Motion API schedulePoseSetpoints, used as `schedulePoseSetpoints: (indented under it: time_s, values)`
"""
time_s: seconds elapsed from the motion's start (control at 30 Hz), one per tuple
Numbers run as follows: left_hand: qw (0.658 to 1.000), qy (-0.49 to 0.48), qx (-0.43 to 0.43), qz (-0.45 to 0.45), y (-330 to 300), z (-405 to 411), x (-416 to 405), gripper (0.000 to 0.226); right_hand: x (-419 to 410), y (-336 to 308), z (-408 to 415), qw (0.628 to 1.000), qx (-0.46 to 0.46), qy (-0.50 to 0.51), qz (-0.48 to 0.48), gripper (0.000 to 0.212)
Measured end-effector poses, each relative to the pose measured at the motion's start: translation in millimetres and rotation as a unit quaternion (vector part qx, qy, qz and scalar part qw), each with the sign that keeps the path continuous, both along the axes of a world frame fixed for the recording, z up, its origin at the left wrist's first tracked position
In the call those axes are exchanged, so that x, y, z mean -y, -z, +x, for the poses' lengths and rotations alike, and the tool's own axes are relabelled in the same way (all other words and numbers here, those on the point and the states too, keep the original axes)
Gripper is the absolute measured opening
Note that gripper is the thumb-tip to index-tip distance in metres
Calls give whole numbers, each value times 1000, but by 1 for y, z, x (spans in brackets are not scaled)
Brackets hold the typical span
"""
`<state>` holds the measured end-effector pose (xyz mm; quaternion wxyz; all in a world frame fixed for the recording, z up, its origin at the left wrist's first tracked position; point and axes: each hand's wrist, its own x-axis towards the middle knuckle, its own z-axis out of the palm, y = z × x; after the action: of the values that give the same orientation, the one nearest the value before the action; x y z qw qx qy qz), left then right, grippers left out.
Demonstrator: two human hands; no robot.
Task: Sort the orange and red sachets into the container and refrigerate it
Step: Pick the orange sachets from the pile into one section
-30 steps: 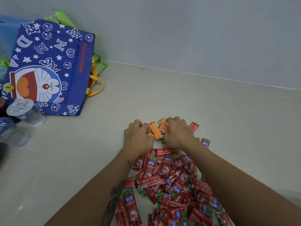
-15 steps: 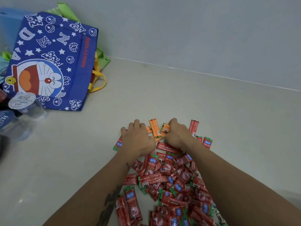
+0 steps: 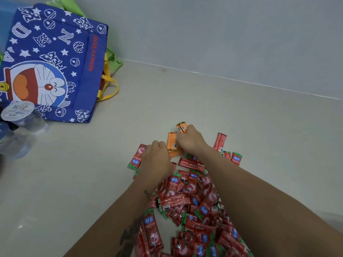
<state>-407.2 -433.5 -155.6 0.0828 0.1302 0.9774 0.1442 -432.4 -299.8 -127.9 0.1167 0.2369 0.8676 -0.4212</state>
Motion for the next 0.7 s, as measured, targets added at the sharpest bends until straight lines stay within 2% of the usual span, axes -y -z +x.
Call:
schedulePoseSetpoints:
  time_s: [0.07,0.13,0.17,0.3,0.33,0.47,0.57,0.63,0.7]
  values:
    - [1000,-2,9,14,1,0,7,34,4,3,-4,999,36,-1,16,47]
    - [999,-5,18,32,1,0,12,30,10,5,-6,995,58,-21,73,62]
    - [999,-6,23,39,0,1,14,28,13,6,-7,992,64,-35,103,60]
    - [997,-19,39,62,-5,3,22,19,16,5,-7,987,63,-49,143,20]
    - [997,-21,40,61,-7,4,24,18,13,5,-6,988,61,-48,130,18]
    - [999,-8,13,49,-17,12,31,14,-1,-5,12,999,26,-30,27,35]
    - [998,36,-4,52,-28,23,39,15,-15,-21,44,999,-23,-31,15,27]
    - [997,66,-15,46,-36,34,44,18,-30,-30,73,999,-38,-20,16,9]
    - [995,73,-26,63,-46,50,47,20,-45,-40,105,999,-34,-4,22,13]
